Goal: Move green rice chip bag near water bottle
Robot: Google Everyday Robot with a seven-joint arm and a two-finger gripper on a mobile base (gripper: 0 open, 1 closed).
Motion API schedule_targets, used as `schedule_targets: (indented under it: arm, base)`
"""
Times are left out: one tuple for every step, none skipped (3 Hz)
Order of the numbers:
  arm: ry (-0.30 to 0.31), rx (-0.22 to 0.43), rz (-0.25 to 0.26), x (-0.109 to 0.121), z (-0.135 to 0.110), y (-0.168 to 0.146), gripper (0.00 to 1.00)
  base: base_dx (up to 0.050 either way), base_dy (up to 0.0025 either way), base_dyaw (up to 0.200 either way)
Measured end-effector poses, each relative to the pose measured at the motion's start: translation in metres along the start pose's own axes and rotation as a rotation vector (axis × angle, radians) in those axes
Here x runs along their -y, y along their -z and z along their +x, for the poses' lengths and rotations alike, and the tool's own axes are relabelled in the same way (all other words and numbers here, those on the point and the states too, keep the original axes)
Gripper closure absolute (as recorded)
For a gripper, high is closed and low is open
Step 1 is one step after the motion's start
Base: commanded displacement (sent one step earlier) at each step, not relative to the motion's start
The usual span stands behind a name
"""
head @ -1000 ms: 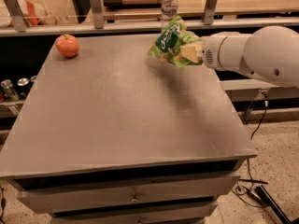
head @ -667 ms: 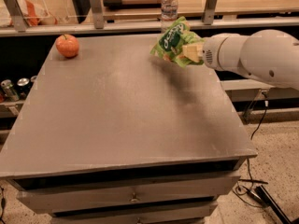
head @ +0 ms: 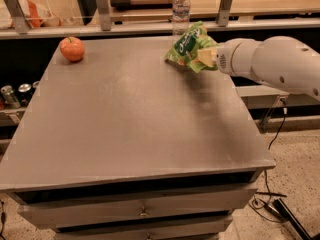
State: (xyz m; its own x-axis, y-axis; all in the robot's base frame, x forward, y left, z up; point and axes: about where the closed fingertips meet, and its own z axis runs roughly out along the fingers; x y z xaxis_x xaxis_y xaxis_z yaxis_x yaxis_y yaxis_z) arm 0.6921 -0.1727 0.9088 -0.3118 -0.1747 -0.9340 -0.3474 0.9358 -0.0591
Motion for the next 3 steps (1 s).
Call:
schedule_targets:
  arm:
    - [-0.018, -0.006, 0.010, 0.005, 0.006, -0.008, 1.00]
    - [-0.039, -0.012, 0.014, 0.007, 0.013, -0.016, 1.00]
    - [-0.058, -0.022, 0.016, 0.008, 0.021, -0.021, 1.00]
  base:
    - [0.000, 0.00000, 0.000]
    - [0.000, 0.00000, 0.000]
    - [0.000, 0.00000, 0.000]
